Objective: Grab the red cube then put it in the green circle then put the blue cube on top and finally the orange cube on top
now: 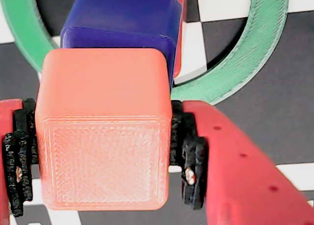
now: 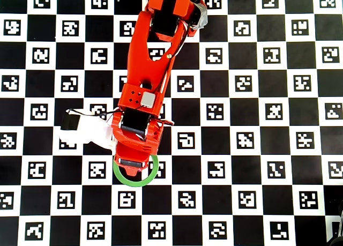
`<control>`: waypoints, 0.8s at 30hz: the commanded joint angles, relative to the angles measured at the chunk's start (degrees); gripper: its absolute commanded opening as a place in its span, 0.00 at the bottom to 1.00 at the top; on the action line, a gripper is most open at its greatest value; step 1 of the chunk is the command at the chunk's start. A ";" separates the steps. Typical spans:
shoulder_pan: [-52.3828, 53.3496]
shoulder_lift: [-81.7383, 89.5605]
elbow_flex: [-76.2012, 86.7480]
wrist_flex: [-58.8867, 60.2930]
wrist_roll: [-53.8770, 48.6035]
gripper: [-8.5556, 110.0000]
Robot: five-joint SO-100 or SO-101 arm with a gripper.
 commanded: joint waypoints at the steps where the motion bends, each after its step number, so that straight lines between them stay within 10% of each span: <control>1: 0.44 1.58 -0.26 0.00 -0.44 0.30; 24: -1.49 14.41 0.53 6.50 1.05 0.48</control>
